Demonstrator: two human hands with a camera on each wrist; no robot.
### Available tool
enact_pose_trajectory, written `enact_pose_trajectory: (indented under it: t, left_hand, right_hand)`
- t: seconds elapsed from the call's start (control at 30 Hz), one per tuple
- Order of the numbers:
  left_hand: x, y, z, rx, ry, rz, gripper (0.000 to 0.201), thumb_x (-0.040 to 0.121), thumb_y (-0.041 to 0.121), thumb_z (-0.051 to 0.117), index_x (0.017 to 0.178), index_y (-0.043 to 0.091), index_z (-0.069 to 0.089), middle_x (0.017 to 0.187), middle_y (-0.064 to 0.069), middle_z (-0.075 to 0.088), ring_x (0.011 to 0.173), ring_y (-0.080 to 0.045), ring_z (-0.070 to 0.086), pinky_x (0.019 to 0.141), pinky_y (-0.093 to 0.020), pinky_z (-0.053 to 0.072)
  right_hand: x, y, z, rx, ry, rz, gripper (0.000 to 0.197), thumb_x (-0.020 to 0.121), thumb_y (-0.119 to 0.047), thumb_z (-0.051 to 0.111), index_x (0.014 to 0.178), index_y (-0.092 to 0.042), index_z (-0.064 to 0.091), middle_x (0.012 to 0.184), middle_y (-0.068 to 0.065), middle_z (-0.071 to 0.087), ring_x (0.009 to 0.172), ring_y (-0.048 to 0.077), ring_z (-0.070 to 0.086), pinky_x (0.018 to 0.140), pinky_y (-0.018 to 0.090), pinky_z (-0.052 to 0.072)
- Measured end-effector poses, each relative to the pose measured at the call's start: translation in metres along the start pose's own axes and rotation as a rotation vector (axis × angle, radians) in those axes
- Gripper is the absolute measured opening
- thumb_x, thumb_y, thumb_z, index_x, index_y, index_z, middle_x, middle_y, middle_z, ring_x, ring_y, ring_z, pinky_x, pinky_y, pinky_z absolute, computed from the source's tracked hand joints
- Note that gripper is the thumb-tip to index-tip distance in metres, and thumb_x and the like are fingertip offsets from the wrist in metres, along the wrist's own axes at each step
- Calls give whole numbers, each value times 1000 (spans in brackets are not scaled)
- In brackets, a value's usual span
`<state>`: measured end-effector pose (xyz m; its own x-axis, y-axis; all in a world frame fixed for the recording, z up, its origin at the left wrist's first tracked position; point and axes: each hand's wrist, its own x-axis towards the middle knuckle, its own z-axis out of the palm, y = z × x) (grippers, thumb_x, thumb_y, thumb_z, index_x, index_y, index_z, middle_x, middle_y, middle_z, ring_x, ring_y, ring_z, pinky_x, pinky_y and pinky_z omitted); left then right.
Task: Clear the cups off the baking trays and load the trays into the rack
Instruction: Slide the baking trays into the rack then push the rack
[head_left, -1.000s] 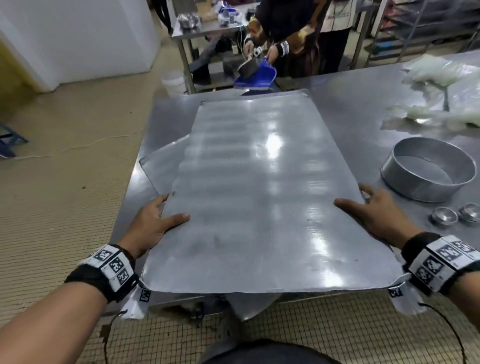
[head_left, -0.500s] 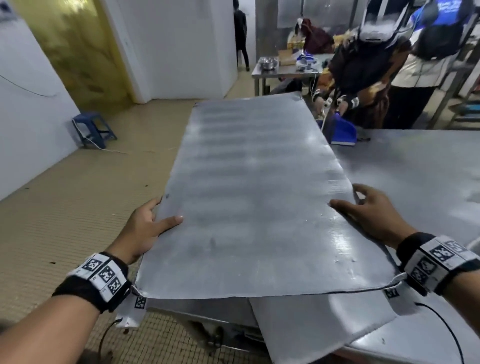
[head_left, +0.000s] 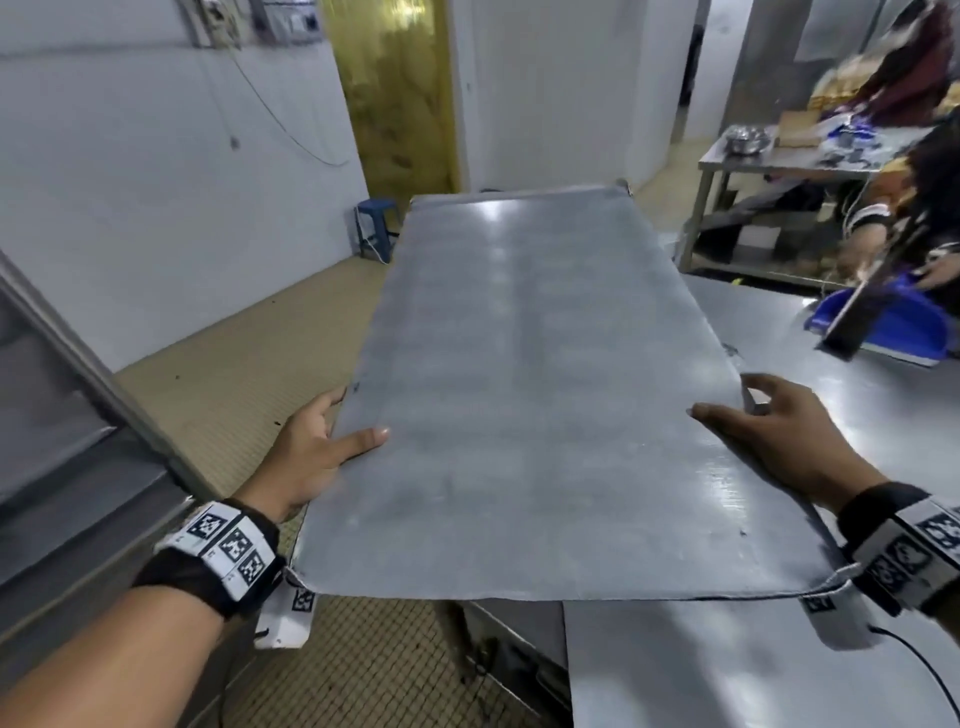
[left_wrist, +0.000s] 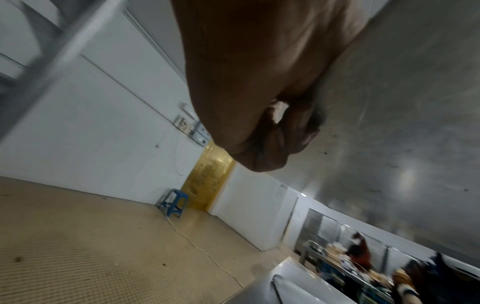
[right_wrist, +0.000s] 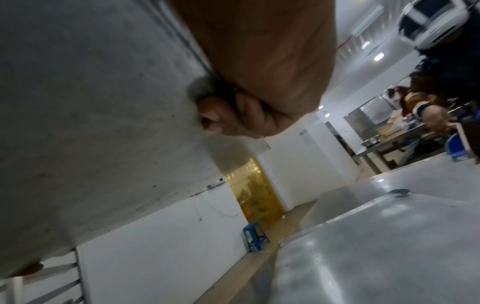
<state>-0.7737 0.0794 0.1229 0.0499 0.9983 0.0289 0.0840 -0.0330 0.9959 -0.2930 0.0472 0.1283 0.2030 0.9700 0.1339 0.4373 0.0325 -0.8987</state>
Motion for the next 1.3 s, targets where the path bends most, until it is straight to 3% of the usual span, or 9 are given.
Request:
enact_pose_trajectory:
  t: [0.13, 0.23, 0.33, 0.4, 0.5, 0.87, 1.13, 1.23, 1.3]
  left_hand:
    - [-53, -2, 9, 9, 155, -22, 99, 40, 53, 100, 125, 22, 60, 112, -2, 78, 103, -21, 74, 80, -34, 62]
    - [-102, -4, 21, 10, 257, -36, 65, 63, 25, 89, 122, 23, 60, 113, -2, 77, 106, -24, 73, 86, -39, 61]
    - [-153, -6, 29, -3, 365, -64, 63, 72, 12, 83, 130, 17, 58, 117, -7, 76, 104, -27, 74, 81, -41, 63]
    - [-187, -8, 30, -7, 434, -73, 68, 72, 13, 84, 135, 13, 56, 115, -7, 76, 101, -28, 75, 75, -37, 63]
    - [-234, -9, 27, 9, 537, -87, 69, 73, 14, 84, 135, 12, 55, 111, -3, 78, 97, -25, 76, 71, -33, 62]
    - [-375, 3, -4, 26, 803, -129, 64, 78, 9, 82, 137, 10, 56, 116, -3, 77, 102, -22, 75, 78, -33, 63]
    - [-453, 17, -10, 95, 944, -158, 46, 80, 7, 81, 121, 22, 65, 107, -3, 79, 95, -24, 77, 75, -32, 64]
    - [-478, 16, -12, 121, 1011, -184, 48, 78, 9, 83, 120, 21, 65, 102, -3, 80, 88, -22, 78, 69, -30, 62]
    - [-492, 15, -16, 109, 1024, -195, 57, 73, 17, 88, 124, 20, 63, 104, -6, 79, 90, -27, 78, 76, -40, 62]
  right_hand:
    - [6, 3, -5, 7, -131, -73, 28, 81, -30, 85, 104, -18, 73, 82, -7, 79, 65, 3, 71, 55, 11, 51]
    - [6, 3, -7, 9, -219, -134, 33, 80, -33, 85, 106, -17, 74, 85, -7, 79, 71, 6, 74, 58, 12, 53]
    - [7, 2, -3, -1, -299, -165, 35, 78, -39, 86, 104, -19, 75, 83, -3, 79, 78, 21, 77, 62, 28, 59]
    - [6, 1, 5, 8, -372, -184, 46, 74, -51, 86, 104, -19, 74, 82, 4, 79, 71, 27, 75, 67, 37, 59]
    - [-4, -9, 25, 26, -434, -188, 54, 66, -63, 86, 94, -20, 70, 67, 6, 75, 52, 12, 57, 56, 24, 47]
    - [-51, -61, 116, 28, -661, -286, 69, 73, -47, 85, 103, 7, 55, 52, 0, 40, 49, 14, 30, 43, 24, 24]
    - [-87, -84, 166, 125, -853, -263, 84, 65, -54, 91, 125, -3, 60, 77, 10, 73, 59, 14, 56, 54, 24, 46]
    - [-106, -101, 176, 101, -924, -288, 66, 62, -57, 89, 106, -11, 68, 73, 5, 69, 58, 19, 54, 57, 31, 45]
    - [-115, -110, 183, 92, -939, -284, 60, 60, -60, 88, 94, -16, 67, 63, 19, 64, 59, 20, 52, 57, 34, 42]
